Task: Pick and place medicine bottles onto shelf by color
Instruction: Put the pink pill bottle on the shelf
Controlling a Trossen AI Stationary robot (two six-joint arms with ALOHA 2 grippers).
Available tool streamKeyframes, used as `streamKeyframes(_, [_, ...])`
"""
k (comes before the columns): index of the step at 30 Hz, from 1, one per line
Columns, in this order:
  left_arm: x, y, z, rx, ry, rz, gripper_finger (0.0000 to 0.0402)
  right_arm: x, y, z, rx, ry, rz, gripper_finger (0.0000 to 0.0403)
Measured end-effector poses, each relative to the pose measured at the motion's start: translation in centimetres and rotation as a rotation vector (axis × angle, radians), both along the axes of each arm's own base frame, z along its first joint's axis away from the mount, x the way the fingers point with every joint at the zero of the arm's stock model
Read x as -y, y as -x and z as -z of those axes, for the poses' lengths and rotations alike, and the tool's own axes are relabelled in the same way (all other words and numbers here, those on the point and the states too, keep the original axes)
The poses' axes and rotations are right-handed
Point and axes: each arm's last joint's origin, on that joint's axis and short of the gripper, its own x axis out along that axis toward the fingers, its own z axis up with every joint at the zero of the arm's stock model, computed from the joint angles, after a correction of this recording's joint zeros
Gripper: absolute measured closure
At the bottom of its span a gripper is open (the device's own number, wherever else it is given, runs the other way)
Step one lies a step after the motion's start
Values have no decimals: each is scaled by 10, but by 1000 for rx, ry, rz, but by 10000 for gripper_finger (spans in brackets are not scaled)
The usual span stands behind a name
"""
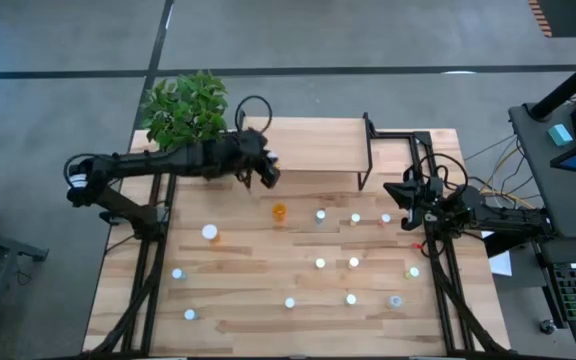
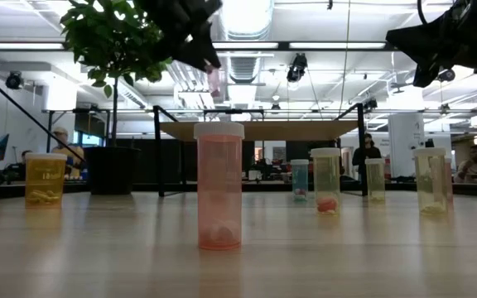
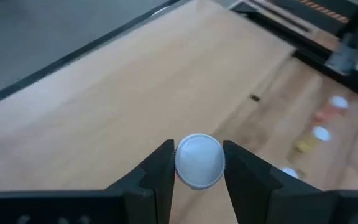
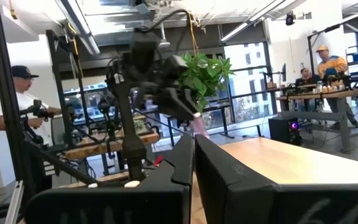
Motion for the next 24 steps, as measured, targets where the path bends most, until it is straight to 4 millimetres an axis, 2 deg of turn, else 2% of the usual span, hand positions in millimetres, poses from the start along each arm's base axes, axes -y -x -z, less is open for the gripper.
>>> streamKeyframes(5, [-26,4,8,-23,71,-18,297,0,0,0,3,0,0,394])
streamKeyframes(10, [-44,4,20,-73,101,-62,297,0,0,-1,6,1,0,394])
streamKeyframes(19, [-53,6,22,-70,101,-90,296,0,0,-1,6,3,1,394])
streamKeyframes(24, [-53,6,22,-74,95,-84,273,0,0,-1,6,4,1,394])
